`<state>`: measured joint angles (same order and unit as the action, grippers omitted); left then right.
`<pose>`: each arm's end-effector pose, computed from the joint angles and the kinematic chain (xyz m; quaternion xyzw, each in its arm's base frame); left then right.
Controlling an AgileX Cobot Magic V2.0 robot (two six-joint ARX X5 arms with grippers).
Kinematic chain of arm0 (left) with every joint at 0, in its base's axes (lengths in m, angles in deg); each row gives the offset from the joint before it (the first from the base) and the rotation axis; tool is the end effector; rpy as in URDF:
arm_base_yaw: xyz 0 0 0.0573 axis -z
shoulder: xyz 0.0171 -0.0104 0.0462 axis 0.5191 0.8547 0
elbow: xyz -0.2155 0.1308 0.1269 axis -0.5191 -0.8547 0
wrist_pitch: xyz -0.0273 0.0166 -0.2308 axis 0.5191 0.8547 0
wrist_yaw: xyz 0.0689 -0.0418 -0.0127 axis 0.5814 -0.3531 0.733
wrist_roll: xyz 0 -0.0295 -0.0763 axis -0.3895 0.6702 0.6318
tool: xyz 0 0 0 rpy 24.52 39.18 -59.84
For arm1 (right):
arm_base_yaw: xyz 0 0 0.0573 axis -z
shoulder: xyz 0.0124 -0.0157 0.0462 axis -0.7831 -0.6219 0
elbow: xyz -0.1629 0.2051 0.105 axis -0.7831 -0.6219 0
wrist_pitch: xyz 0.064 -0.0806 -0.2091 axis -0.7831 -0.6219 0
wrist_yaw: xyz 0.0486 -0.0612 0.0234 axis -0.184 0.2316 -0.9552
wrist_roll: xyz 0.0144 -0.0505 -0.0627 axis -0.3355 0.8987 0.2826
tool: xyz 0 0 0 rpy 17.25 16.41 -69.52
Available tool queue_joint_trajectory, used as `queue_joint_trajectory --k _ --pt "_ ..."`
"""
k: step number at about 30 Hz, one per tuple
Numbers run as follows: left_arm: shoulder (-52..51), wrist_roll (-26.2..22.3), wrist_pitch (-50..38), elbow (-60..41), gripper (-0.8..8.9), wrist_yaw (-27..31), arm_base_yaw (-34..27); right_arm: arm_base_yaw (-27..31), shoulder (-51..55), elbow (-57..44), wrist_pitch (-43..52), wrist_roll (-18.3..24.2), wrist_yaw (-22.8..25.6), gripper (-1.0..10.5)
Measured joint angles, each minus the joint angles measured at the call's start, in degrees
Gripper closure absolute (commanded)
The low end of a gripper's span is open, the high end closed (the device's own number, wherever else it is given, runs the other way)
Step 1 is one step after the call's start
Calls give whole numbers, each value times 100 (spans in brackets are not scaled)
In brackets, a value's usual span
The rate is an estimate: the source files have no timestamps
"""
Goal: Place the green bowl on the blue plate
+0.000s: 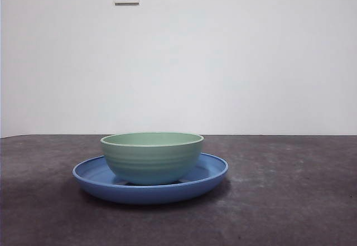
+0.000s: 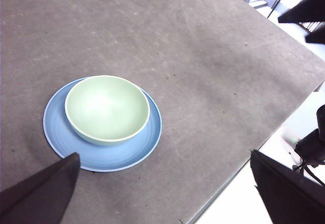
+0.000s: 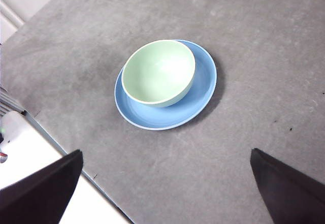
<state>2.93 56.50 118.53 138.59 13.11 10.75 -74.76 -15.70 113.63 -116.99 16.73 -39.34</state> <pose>0.0529 -0.0615 0.3273 -0.0362 0.2591 -0.3903 0.8827 0.0768 0.0607 0.3289 0.0411 0.3292 0.3502 0.8760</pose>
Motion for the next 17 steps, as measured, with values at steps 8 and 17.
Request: queue_joint_trajectory --k 8,17 --pt "0 0 0 0 251 2 0 0 852 -579 -39 2 0 393" --pt "0 -2 4 0 822 0 0 0 866 -595 -44 -2 -72 927"
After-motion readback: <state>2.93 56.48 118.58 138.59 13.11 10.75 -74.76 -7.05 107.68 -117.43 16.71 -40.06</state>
